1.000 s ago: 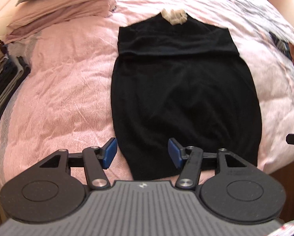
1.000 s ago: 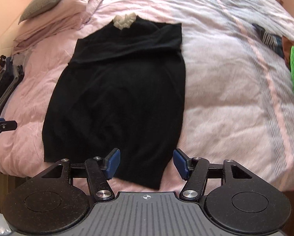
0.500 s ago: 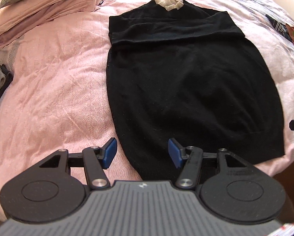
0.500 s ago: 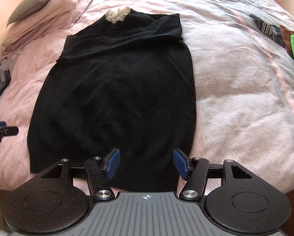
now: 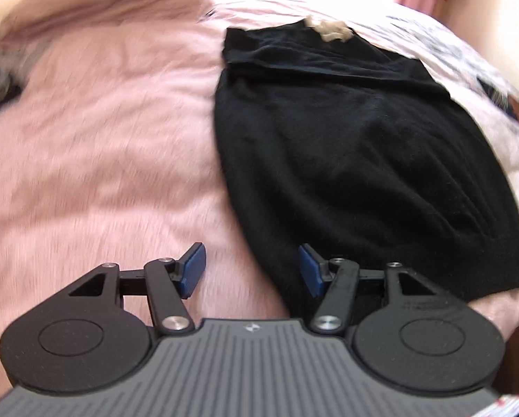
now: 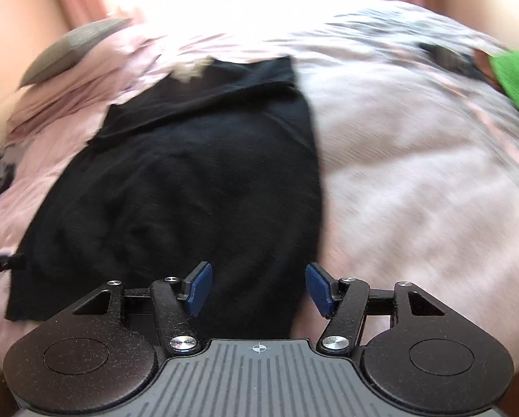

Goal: Fold clothes

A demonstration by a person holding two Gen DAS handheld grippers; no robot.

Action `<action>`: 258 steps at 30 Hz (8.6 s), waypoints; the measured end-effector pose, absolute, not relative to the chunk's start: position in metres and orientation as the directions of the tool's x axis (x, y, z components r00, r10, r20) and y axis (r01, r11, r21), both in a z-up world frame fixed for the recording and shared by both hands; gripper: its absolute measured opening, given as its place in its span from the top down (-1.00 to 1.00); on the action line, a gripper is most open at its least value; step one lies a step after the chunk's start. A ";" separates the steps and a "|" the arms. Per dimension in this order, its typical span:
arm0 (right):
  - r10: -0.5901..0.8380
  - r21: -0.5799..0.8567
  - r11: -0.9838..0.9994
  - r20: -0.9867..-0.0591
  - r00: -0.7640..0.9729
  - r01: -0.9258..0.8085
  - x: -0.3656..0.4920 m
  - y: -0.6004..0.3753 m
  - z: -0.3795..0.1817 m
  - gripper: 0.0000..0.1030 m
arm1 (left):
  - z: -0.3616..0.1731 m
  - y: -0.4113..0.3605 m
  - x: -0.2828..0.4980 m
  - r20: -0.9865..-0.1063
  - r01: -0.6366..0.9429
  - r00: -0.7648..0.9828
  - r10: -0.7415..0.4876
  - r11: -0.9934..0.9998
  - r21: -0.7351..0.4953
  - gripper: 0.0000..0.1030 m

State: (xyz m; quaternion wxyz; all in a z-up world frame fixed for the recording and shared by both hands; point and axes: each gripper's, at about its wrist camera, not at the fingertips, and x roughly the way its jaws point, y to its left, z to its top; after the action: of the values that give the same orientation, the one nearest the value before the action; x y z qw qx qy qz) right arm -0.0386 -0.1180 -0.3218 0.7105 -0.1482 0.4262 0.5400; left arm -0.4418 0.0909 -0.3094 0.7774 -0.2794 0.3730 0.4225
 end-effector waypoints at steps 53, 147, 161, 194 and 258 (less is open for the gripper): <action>0.841 0.863 0.108 -0.344 -0.418 -0.494 -0.024 -0.277 -0.278 1.00 | -0.282 -0.019 -0.626 -0.349 -0.485 0.863 0.366 0.400 -0.778 0.97; 0.824 0.605 0.417 -0.566 0.002 -0.678 0.050 -0.097 -0.331 0.97 | -0.329 0.183 -0.522 -0.587 -0.746 0.666 0.460 0.405 -0.528 0.94; 0.760 0.279 0.373 -0.638 0.119 -0.885 0.040 -0.055 -0.304 -0.05 | -0.308 0.212 -0.500 -0.654 -0.828 0.537 0.534 0.481 -0.287 0.40; 0.774 -0.036 0.311 -0.571 0.275 -0.950 0.016 0.103 -0.322 0.09 | -0.322 0.289 -0.329 -0.602 -0.808 0.461 0.652 0.588 0.018 0.42; 0.713 0.287 0.306 -0.701 0.019 -0.908 -0.113 -0.144 -0.306 -0.40 | -0.279 0.010 -0.422 -0.768 -0.834 0.380 0.516 0.550 -0.043 -0.26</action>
State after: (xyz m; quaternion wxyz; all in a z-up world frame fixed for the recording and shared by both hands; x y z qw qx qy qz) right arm -0.1131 -0.1435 -0.3061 0.7032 -0.1223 0.3984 0.5761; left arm -0.4221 0.0100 -0.2789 0.8013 -0.2183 0.3642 0.4214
